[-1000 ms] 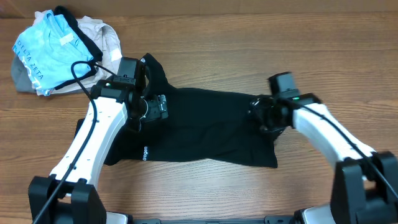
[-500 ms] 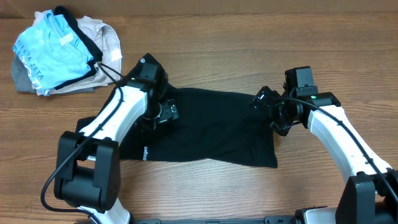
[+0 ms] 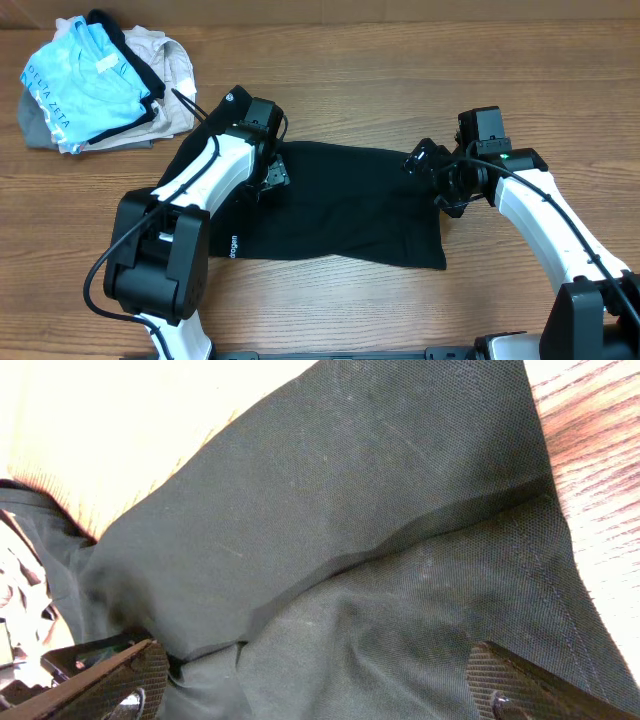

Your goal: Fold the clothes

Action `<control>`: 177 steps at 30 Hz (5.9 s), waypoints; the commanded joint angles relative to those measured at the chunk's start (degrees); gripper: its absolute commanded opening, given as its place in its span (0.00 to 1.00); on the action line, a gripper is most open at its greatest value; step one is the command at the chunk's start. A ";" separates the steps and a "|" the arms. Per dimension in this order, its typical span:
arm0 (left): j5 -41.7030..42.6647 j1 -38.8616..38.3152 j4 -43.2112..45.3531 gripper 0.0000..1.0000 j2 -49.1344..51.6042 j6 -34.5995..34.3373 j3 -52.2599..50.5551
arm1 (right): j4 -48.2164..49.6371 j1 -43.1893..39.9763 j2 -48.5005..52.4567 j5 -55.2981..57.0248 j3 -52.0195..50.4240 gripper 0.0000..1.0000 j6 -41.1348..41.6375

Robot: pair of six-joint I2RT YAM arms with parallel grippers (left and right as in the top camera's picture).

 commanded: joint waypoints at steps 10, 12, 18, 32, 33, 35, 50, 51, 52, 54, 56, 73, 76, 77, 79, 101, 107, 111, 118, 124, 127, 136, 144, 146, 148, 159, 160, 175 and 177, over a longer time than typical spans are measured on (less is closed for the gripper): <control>-2.38 -0.04 0.57 0.55 3.45 -0.74 0.96 | 0.37 -0.07 -0.42 -0.04 1.09 1.00 -0.44; -2.40 -0.04 0.57 0.53 4.00 -0.76 0.96 | 0.39 -0.07 -0.42 -0.04 1.09 1.00 -0.44; -4.39 -0.04 0.20 0.31 4.24 -0.76 1.25 | 0.61 -0.07 -0.42 -0.04 1.09 1.00 -0.44; -9.99 -0.04 -10.88 0.04 4.09 -0.74 12.09 | 0.52 -0.07 -0.42 1.51 1.07 1.00 -0.44; -9.97 0.00 -11.63 0.04 4.09 -0.74 13.29 | 0.52 -0.07 -0.42 1.49 1.07 1.00 -0.42; -10.12 0.11 -11.93 0.04 4.09 -0.55 14.86 | 0.52 -0.04 -0.42 1.49 1.07 1.00 -0.42; -12.35 0.66 -12.33 0.98 4.15 2.49 15.54 | 0.24 -0.04 -0.42 2.56 1.07 1.00 -0.44; -12.74 0.85 -13.14 1.00 4.15 2.49 15.54 | 0.22 -0.04 -0.42 2.58 1.07 1.00 -0.46; -12.87 1.11 -13.90 1.00 4.15 2.51 15.54 | 0.09 -0.04 -0.42 2.82 1.07 1.00 -0.46; -12.96 1.95 -15.74 1.00 4.15 2.49 15.52 | -0.22 -0.07 -0.42 3.89 1.07 1.00 -0.48; -12.92 3.06 -17.14 1.00 4.15 2.49 15.52 | -0.39 -0.07 -0.35 5.51 1.07 1.00 -0.48; -4.92 11.23 -23.56 1.00 4.15 5.49 15.50 | 9.60 -0.11 12.00 10.19 1.07 0.08 -3.58; -4.87 11.23 -23.54 1.00 4.15 5.49 15.50 | 9.51 -0.17 14.12 11.39 1.07 0.08 -3.34; -4.87 11.23 -23.54 1.00 4.15 5.49 15.50 | 9.38 -0.17 14.34 11.61 1.07 0.08 -3.15; -4.87 11.23 -23.58 1.00 4.13 5.49 15.50 | 9.25 -0.17 14.34 11.65 1.07 0.09 -3.06; -4.76 11.21 -24.52 1.00 4.15 5.51 15.50 | 12.07 -10.71 25.38 17.35 7.80 0.07 -6.23; -4.74 11.21 -23.89 1.00 4.15 5.53 15.50 | 5.92 -14.05 26.08 19.78 18.08 0.08 -9.92; -4.76 11.17 -22.53 1.00 4.13 6.14 15.52 | -4.96 -15.63 26.08 20.59 30.21 0.10 -12.70; -4.79 10.97 -24.94 1.00 1.38 6.16 19.15 | -28.39 -16.55 25.68 17.66 52.63 0.04 -12.61; 3.26 7.56 -25.92 0.98 -5.75 14.32 20.76 | -45.53 -15.74 23.10 11.52 57.77 0.04 -14.36; 9.14 4.20 -27.23 0.93 -6.58 17.75 20.76 | -52.52 -14.36 22.99 12.74 56.61 0.04 -14.34; 13.51 -4.79 -25.40 0.73 -5.49 16.35 15.06 | -49.29 -9.01 18.91 14.78 38.75 0.04 -11.76; 17.22 -6.84 -16.39 0.43 -4.68 15.96 6.29 | -33.14 -8.61 16.13 11.17 18.27 0.04 -9.53; 17.77 -6.80 -14.43 0.34 -4.07 15.26 4.57 | -31.34 -8.61 16.13 10.38 15.78 0.04 -9.55; 17.77 -6.80 -13.09 0.22 -3.19 14.88 3.43 | -30.10 -8.61 16.13 10.40 13.88 0.04 -9.49; 14.40 -6.23 -11.19 0.04 4.63 14.16 2.71 | -22.18 -9.25 16.13 10.01 5.25 0.09 -8.63; 12.44 -5.92 -11.54 0.04 5.07 13.40 2.71 | -21.20 -9.68 16.13 10.01 4.48 0.09 -8.66; 1.92 6.62 -9.46 0.08 5.60 15.26 2.71 | -16.48 -18.18 16.20 12.31 0.94 0.13 -8.70; 2.43 7.93 -9.97 0.08 5.60 15.45 2.71 | -16.39 -18.29 16.20 13.75 0.96 0.13 -8.68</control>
